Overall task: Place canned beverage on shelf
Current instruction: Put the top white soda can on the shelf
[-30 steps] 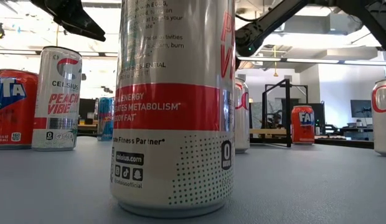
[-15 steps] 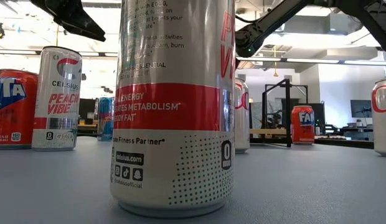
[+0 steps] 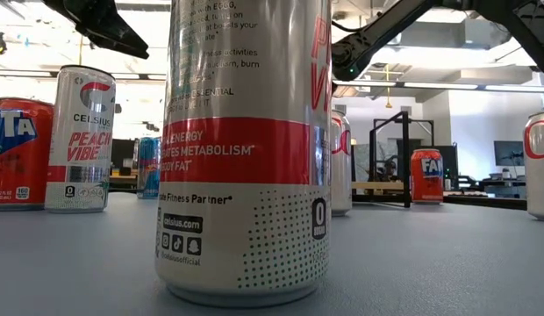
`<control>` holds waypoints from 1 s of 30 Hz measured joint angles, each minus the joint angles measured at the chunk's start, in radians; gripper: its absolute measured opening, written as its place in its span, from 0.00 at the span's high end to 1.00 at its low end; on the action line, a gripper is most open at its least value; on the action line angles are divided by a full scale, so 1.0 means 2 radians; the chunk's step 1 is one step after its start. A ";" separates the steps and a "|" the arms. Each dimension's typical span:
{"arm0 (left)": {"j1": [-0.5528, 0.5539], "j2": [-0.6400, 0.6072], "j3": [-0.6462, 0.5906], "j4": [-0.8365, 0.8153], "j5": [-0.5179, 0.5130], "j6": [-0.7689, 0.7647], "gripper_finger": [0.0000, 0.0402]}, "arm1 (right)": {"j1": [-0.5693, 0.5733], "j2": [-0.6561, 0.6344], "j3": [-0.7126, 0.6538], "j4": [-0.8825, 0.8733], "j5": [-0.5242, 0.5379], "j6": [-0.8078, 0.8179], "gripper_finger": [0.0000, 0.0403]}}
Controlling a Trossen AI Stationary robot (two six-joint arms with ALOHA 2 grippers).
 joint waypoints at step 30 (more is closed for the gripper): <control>0.000 0.000 0.000 -0.002 0.000 -0.004 0.20 | 0.005 0.000 0.000 0.025 0.073 0.015 1.00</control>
